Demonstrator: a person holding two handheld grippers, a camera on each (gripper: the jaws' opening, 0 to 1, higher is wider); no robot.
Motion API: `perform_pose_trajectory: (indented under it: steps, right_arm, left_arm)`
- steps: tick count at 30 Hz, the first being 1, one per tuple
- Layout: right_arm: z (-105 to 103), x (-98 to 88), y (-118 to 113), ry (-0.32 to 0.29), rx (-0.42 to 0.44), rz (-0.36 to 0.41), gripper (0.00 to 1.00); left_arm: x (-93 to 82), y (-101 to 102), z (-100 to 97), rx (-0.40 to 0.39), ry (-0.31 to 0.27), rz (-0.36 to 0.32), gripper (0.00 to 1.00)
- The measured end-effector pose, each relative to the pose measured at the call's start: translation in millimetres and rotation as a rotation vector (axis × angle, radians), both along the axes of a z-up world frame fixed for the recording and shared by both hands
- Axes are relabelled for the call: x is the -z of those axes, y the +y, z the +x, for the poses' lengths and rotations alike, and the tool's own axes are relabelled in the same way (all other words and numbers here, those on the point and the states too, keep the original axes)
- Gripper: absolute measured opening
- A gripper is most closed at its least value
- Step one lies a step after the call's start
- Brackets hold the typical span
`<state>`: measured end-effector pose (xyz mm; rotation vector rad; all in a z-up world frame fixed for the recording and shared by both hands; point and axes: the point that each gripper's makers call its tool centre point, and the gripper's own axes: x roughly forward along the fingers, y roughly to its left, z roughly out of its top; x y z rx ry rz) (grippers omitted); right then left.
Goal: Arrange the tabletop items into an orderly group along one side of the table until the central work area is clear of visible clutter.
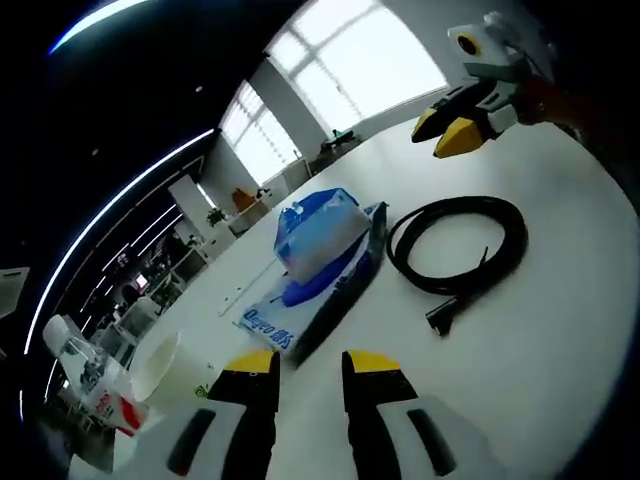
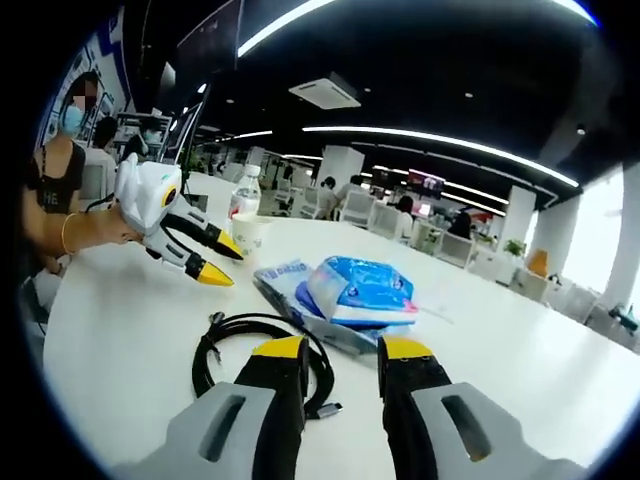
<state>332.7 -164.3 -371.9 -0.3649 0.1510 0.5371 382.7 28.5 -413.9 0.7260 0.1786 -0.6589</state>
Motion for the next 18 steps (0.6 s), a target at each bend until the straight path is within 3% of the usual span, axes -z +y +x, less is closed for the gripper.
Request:
perform_pose_trajectory:
  steps: [6,11,16,18]
  right_arm:
    - [3,4.5,-1,0.009,-0.008,-0.054,0.23]
    - [8,4.9,-7,0.000,0.002,-0.099,0.18]
    - [17,4.9,-12,-0.020,0.024,-0.142,0.19]
    - [19,4.4,-14,-0.033,0.035,-0.158,0.19]
  left_arm:
    - [-6.7,-3,5.5,0.009,-0.025,0.030,0.24]
    - [-4.1,-6,5.6,0.031,-0.006,0.033,0.24]
    - [2.1,-5,9.7,0.035,-0.019,0.102,0.24]
    - [-0.8,-5,11.7,0.026,-0.016,0.078,0.25]
